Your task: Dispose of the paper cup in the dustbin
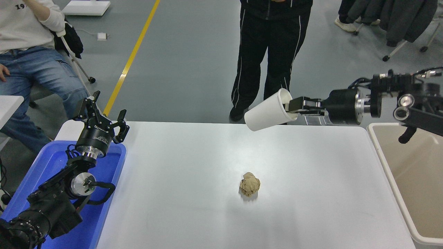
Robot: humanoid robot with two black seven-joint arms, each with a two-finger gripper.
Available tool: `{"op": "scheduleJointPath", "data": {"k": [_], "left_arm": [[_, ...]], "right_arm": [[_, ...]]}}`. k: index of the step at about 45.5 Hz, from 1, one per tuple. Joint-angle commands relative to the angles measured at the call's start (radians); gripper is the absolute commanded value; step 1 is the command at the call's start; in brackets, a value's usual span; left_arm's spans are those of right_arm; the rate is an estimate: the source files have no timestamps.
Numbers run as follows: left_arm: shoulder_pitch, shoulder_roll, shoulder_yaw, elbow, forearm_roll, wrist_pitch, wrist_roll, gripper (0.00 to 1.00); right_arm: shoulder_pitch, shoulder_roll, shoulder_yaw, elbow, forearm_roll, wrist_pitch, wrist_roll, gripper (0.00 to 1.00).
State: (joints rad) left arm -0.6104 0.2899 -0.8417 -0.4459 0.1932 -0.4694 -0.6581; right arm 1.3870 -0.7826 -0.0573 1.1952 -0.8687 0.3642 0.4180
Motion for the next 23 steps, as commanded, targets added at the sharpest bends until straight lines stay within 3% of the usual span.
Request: {"op": "scheduleJointPath", "data": {"k": [1,23], "left_arm": [[0.0,0.002,0.0,-0.001,0.0,0.0,0.0,1.0],[0.0,0.0,0.0,0.001,0.0,0.0,0.0,1.0]], "right_arm": [[-0.014,-0.018,0.031,-0.147,0.046,0.025,0.001,0.0],[-0.186,0.028,-0.022,-0.887,0.292,0.033,-0.016,0.0]]}}
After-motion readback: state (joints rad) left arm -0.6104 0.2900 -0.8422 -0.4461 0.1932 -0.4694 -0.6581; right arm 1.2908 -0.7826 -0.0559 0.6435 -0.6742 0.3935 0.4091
